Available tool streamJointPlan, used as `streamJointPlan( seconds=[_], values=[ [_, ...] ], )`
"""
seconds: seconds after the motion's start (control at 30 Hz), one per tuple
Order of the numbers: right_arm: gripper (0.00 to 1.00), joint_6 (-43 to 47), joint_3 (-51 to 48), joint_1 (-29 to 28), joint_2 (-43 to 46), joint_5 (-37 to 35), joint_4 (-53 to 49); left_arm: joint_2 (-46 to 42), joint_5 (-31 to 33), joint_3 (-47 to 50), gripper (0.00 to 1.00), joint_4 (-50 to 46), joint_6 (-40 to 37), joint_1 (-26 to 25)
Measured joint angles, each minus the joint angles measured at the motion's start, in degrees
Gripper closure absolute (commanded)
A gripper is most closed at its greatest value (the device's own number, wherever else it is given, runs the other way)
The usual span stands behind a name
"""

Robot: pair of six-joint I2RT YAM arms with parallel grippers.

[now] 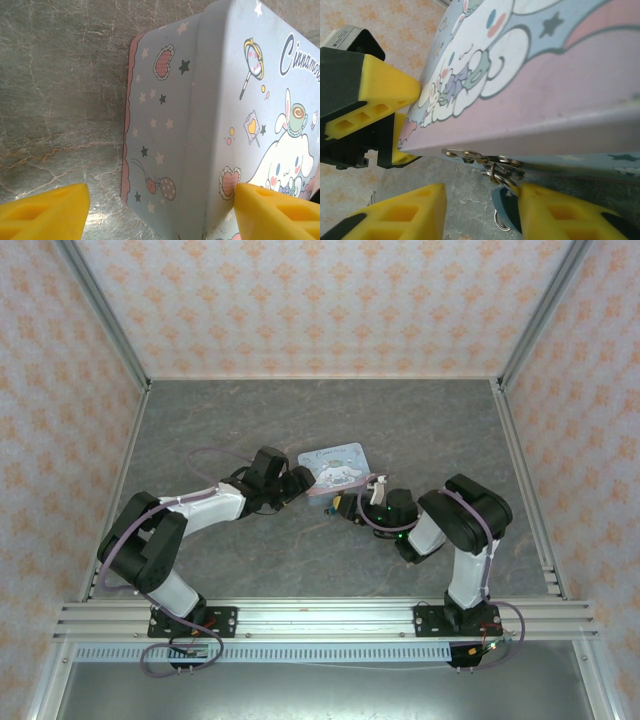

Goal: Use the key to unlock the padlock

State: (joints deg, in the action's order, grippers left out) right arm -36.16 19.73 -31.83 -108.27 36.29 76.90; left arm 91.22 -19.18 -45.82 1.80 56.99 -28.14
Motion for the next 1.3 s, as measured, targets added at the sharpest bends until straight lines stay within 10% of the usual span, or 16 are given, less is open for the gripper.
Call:
streamJointPlan(
  seconds=[0.67, 1.3],
  values=[
    [0.98, -1.1, 0.2, 0.1, -1.4, -1.5, -0.3, 0.0, 0.0, -0.1, 0.25, -0.1, 0.0, 0.0],
    [1.0, -1.3, -2.4, 0.9, 0.9, -3.1, -0.2, 0.0, 0.2, -0.3, 0.25, -0.7, 0.0, 0.0]
  ],
)
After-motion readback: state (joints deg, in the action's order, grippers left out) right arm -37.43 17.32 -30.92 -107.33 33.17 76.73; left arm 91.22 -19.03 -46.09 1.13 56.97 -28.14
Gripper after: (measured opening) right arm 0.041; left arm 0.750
